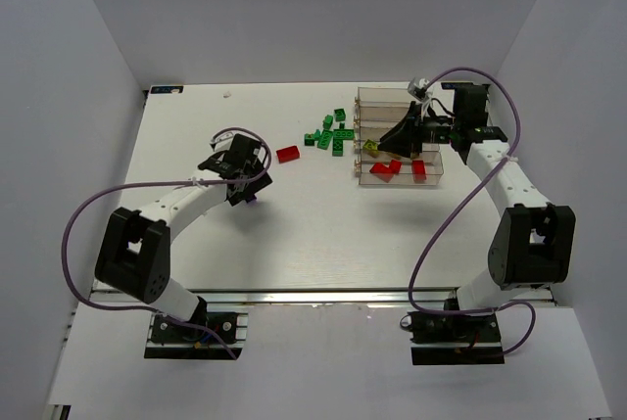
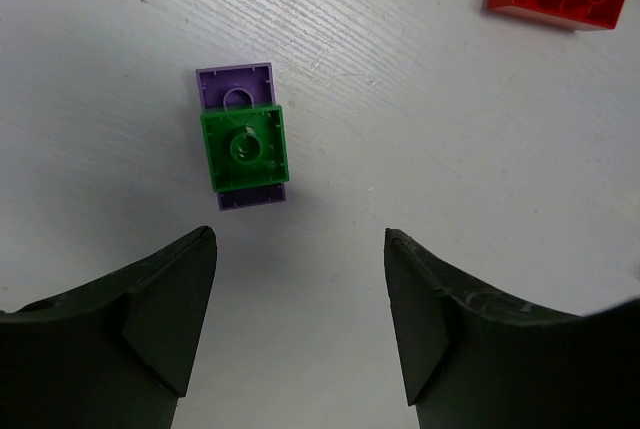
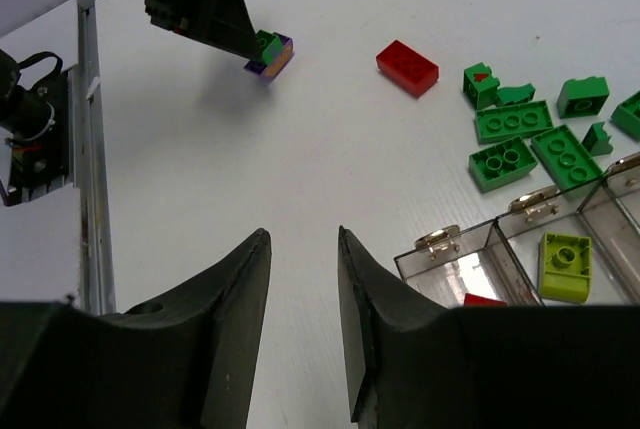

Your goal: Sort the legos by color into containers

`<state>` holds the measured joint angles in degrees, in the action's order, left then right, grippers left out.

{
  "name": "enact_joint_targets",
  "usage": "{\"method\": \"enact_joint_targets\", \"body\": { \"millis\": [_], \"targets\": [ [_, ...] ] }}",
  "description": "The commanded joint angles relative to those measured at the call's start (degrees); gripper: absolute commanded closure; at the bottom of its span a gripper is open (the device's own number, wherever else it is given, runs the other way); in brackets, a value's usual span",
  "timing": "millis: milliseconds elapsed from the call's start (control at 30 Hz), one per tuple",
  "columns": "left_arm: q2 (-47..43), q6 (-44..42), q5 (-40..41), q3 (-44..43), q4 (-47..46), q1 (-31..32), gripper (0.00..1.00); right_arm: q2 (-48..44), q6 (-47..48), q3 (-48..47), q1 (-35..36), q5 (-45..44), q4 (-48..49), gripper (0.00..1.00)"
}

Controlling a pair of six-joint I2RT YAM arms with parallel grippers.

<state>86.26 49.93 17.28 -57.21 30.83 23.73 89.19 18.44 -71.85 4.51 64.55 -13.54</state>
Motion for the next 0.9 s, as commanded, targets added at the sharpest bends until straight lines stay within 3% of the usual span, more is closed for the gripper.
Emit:
{"method": "enact_joint_targets", "body": {
  "millis": [0, 433, 867],
  "targets": [
    [1.4, -1.4, 1.2, -3.3, 2.1, -0.3, 0.22, -1.7, 0.0, 1.4, -0.5, 2.2, 1.6, 0.61],
    [10.3, -5.2, 4.6, -8.7, 4.6, -1.0, 0.21, -0.9, -1.5, 1.0, -0.5, 1.7, 1.1, 0.59],
    [14.5, -6.6, 6.5, -10.7, 4.6, -2.1, 0.31, -1.2, -0.9, -0.2, -0.7, 0.7, -0.3, 0.58]
  ]
}}
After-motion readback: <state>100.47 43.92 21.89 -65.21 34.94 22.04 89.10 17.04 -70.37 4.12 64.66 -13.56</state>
